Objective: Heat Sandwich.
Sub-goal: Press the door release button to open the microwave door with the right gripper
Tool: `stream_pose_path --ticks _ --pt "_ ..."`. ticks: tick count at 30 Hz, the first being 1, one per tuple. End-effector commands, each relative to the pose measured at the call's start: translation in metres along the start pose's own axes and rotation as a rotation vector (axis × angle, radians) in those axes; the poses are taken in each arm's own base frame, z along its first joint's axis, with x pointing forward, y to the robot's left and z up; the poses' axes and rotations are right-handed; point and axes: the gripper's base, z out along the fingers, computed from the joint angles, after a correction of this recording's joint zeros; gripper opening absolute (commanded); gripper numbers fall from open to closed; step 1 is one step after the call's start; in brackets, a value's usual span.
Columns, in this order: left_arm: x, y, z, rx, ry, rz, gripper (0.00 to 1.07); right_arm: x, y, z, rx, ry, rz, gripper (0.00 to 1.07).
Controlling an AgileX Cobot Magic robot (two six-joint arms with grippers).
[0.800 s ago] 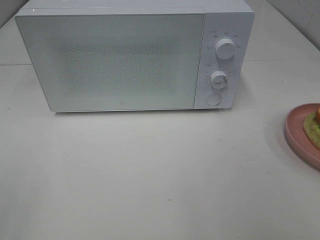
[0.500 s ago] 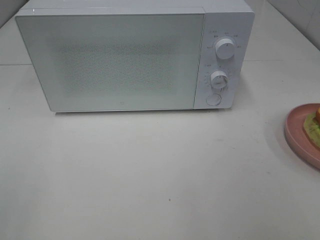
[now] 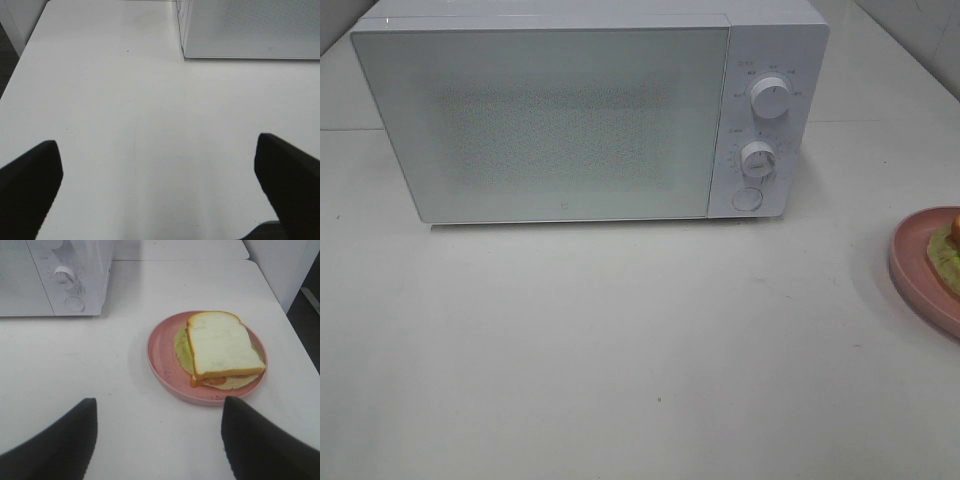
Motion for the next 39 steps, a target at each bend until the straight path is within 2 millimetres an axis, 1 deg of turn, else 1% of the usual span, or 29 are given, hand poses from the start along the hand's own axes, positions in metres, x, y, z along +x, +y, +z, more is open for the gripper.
stream_pose_path --ticks 1,4,7,12,16,19,20,21,25,28,29,30,33,36,39 --pt "0.001 -0.001 -0.003 0.005 -0.031 -0.012 1.00 -0.008 -0.001 -0.012 -0.001 -0.117 0.003 0.69" --pt "0.001 -0.001 -0.003 0.005 -0.031 -0.012 1.00 -0.013 -0.001 -0.014 -0.002 -0.169 0.003 0.69" --pt "0.001 -0.001 -0.003 0.005 -0.031 -0.012 1.00 -0.016 -0.001 -0.013 -0.003 -0.181 0.002 0.69" --pt "0.001 -0.001 -0.003 0.005 -0.031 -0.012 1.00 -0.025 0.001 -0.003 -0.005 -0.147 -0.003 0.69" --pt "0.001 -0.001 -0.003 0.005 -0.031 -0.012 1.00 -0.034 0.002 0.010 -0.006 -0.092 -0.010 0.69" --pt "0.001 -0.001 -0.003 0.005 -0.031 -0.012 1.00 -0.037 0.002 0.015 -0.006 -0.077 -0.012 0.69" --pt "0.001 -0.001 -0.003 0.005 -0.031 -0.012 1.00 -0.041 0.003 0.020 -0.008 -0.068 -0.015 0.69" --pt "0.001 -0.001 -0.003 0.005 -0.031 -0.012 1.00 -0.041 0.003 0.020 -0.008 -0.068 -0.015 0.69" --pt "0.001 -0.001 -0.003 0.005 -0.031 -0.012 1.00 -0.048 0.005 0.034 -0.011 -0.049 -0.020 0.69" --pt "0.001 -0.001 -0.003 0.005 -0.031 -0.012 1.00 -0.052 0.005 0.038 -0.013 -0.055 -0.022 0.69" --pt "0.001 -0.001 -0.003 0.005 -0.031 -0.012 1.00 -0.055 0.006 0.042 -0.014 -0.053 -0.023 0.69" --pt "0.001 -0.001 -0.003 0.005 -0.031 -0.012 1.00 -0.055 0.006 0.042 -0.014 -0.053 -0.023 0.69" --pt "0.001 -0.001 -0.003 0.005 -0.031 -0.012 1.00 -0.060 0.007 0.051 -0.018 -0.051 -0.027 0.69" --pt "0.001 -0.001 -0.003 0.005 -0.031 -0.012 1.00 -0.062 0.007 0.056 -0.020 -0.058 -0.028 0.69" --pt "0.001 -0.001 -0.003 0.005 -0.031 -0.012 1.00 -0.062 0.009 0.069 -0.026 -0.060 -0.020 0.69"
